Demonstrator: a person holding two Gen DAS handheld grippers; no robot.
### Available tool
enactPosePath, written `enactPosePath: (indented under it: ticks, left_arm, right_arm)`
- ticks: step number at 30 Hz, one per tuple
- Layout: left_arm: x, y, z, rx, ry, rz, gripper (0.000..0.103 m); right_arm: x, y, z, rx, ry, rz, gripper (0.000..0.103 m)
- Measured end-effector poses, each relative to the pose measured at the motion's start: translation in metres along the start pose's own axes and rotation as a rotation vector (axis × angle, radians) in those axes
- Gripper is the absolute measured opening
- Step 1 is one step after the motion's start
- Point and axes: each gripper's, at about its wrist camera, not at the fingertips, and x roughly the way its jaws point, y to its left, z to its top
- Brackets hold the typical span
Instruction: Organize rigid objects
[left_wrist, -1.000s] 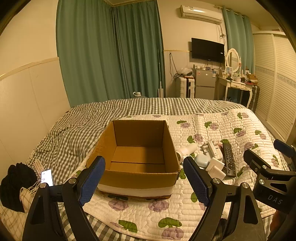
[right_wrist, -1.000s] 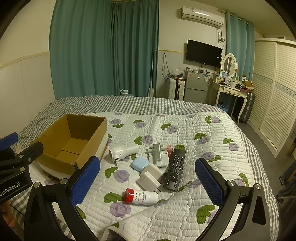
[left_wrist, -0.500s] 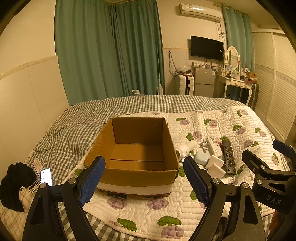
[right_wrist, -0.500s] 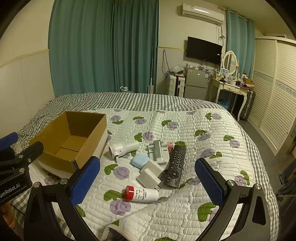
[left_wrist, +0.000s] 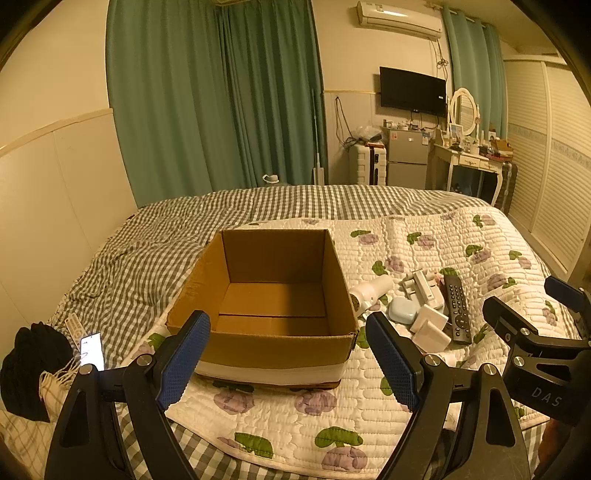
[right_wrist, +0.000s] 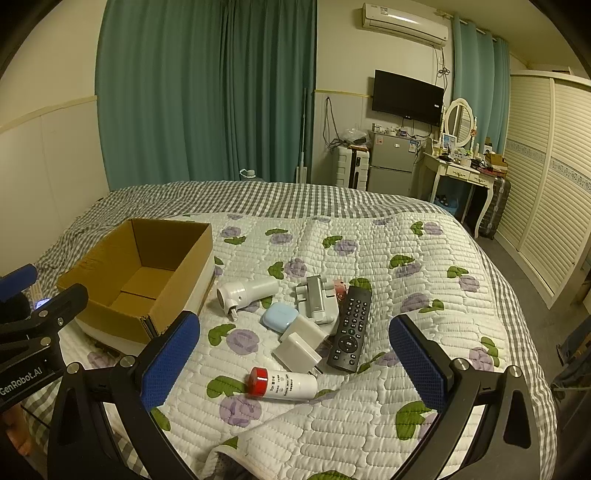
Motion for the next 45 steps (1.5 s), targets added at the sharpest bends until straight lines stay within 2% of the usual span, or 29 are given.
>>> enactPosePath:
  ticks: [22,35,40,45]
  left_arm:
    - [0.000,0.000,0.000,0.003,0.002,-0.002,0.089]
    - [0.002,-0.003,0.003,0.036,0.030,-0.012,0.089]
    - [0.005,0.000,0.012,0.064,0.045,-0.006,0.089]
    - [0.013,0.022,0.033,0.071,0.071,-0.010,0.087]
  right_arm:
    - [0.002,0.000,-0.002,0.000,0.003,-0.001,0.103]
    - [0.002,0.000,-0.002,-0.002,0.005,-0.002,0.103]
    - [0.003,-0.002,0.000,-0.017,0.002,-0.002,0.103]
    - [0.006,-0.010,0.008,-0.046,0.001,-0.006,0.103]
